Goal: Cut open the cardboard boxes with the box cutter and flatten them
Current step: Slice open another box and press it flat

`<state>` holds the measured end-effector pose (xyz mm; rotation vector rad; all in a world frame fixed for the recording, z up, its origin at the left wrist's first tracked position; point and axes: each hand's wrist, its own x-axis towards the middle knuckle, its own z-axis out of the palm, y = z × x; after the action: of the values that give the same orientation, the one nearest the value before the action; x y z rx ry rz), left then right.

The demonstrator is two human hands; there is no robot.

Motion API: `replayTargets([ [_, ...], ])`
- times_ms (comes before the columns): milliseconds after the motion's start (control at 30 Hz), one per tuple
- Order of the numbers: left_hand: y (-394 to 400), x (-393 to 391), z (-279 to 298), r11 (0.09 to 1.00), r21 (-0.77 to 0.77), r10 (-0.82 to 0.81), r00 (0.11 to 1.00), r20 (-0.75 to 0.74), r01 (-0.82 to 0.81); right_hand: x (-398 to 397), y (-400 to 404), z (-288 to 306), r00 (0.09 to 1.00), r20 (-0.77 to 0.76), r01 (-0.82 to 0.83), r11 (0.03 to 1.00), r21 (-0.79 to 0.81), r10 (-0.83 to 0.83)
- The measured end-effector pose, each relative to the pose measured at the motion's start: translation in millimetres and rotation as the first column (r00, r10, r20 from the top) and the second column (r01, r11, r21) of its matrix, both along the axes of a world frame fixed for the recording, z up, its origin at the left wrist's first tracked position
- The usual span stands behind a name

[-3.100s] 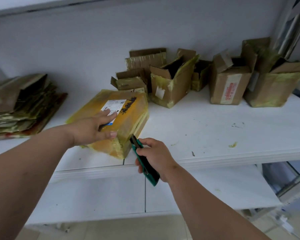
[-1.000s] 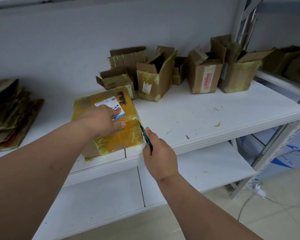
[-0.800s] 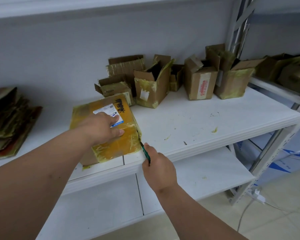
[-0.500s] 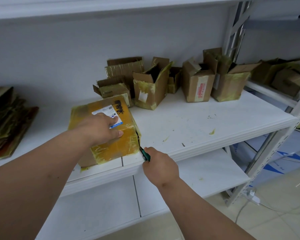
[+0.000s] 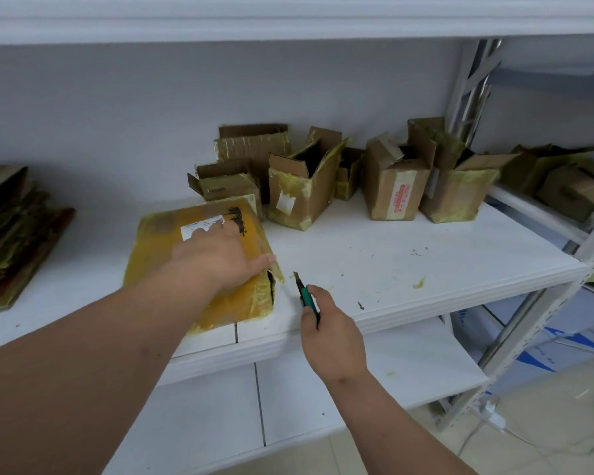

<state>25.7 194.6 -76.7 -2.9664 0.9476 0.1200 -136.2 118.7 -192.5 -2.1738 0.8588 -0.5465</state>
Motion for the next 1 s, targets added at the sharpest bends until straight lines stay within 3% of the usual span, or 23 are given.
replayTargets([
  [100,5.4,9.8,10.5,0.997,-0.020,-0.070,0.996,-0.063,0.069,8.5,-16.5,9.0,0.994,-0.109,-0.027,0.990,-0.136,0.012],
  [167,18.6,17.9,19.9,0.984,0.071,-0.155,0.984,-0.089,0.162,16.0,-27.1,12.0,0.979,-0.202,-0.036,0.975,-0.218,-0.009],
  [267,47.4,30.4,25.4,0.950,0.191,-0.250,0.968,-0.013,0.247,27.8,-37.5,11.2,0.948,-0.315,-0.056,0.953,-0.297,-0.042],
  [367,79.1,47.4,15.9,0.960,0.189,-0.224,0.971,0.084,0.205,41.4,-38.6,7.2,0.907,-0.414,-0.088,0.924,-0.373,-0.081],
  [567,116.8,58.4,-22.8,0.994,0.026,-0.105,0.960,0.261,0.102,71.8,-19.2,13.8,0.942,-0.333,-0.178,0.901,-0.395,0.040],
  [667,118.2,51.2,-30.3,0.997,0.016,-0.083,0.948,0.308,0.082,91.0,-4.6,20.8,0.952,-0.235,-0.259,0.923,-0.285,0.194],
  [800,117.3,49.6,-35.9,0.998,0.023,-0.060,0.936,0.347,0.055,122.2,0.5,24.8,0.948,0.020,-0.317,0.945,0.078,0.316],
  [867,113.9,48.0,-37.8,0.998,0.039,-0.060,0.923,0.381,0.049,133.0,1.2,27.9,0.950,0.149,-0.304,0.923,0.238,0.275],
  [1000,111.5,48.1,-26.7,0.995,0.041,-0.096,0.939,0.331,0.087,134.4,-5.8,32.3,0.951,0.292,-0.213,0.904,0.372,0.104],
])
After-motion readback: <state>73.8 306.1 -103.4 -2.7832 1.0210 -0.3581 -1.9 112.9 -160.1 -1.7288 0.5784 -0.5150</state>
